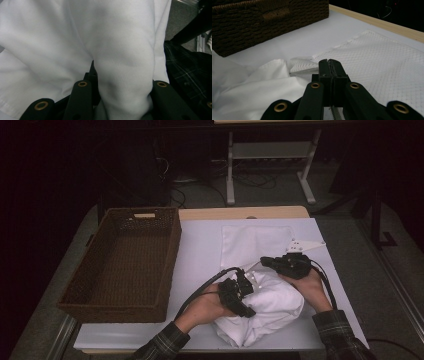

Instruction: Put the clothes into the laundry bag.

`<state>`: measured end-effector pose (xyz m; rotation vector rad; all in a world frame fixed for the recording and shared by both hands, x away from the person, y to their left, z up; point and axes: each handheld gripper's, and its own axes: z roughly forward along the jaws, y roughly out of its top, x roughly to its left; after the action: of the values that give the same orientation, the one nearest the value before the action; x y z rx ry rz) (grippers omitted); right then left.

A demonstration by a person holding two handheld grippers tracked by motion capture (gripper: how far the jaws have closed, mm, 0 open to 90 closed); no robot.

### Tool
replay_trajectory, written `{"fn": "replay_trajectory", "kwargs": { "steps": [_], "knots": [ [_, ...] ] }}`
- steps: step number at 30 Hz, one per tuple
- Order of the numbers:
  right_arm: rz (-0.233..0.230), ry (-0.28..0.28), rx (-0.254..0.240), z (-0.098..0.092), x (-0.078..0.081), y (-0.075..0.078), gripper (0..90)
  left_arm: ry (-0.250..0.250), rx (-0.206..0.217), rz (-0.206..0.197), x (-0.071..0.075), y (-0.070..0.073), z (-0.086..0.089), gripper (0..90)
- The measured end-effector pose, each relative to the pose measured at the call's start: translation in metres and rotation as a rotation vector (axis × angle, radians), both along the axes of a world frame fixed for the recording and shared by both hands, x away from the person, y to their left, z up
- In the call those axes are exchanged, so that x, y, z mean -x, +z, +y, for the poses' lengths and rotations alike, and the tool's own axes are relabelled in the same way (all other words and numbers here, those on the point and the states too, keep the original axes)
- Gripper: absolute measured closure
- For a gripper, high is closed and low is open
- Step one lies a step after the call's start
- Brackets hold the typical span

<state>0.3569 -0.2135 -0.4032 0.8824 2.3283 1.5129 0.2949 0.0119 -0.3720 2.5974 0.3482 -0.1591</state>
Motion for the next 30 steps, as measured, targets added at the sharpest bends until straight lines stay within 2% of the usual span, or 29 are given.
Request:
{"fn": "replay_trajectory", "kwargs": {
  "steps": [10, 13, 19, 25, 30],
  "knots": [
    [-0.014, 0.001, -0.031, -0.004, 0.003, 0.008, 88.6, 0.133, -0.055, -0.055, -0.022, 0.007, 0.031, 65.9],
    [-0.016, 0.005, -0.037, -0.001, 0.004, 0.01, 88.6, 0.157, -0.064, -0.065, -0.025, 0.006, 0.036, 65.9],
    [-0.02, 0.012, -0.025, 0.003, 0.006, 0.011, 88.6, 0.178, -0.059, -0.054, -0.028, -0.009, 0.033, 65.5],
    [-0.008, 0.012, -0.017, 0.001, 0.008, 0.011, 88.6, 0.224, -0.036, -0.033, -0.033, -0.024, 0.033, 65.1],
    [-0.004, 0.022, -0.003, 0.002, 0.013, 0.013, 88.6, 0.25, -0.026, -0.03, -0.034, -0.031, 0.032, 65.1]
  ]
}}
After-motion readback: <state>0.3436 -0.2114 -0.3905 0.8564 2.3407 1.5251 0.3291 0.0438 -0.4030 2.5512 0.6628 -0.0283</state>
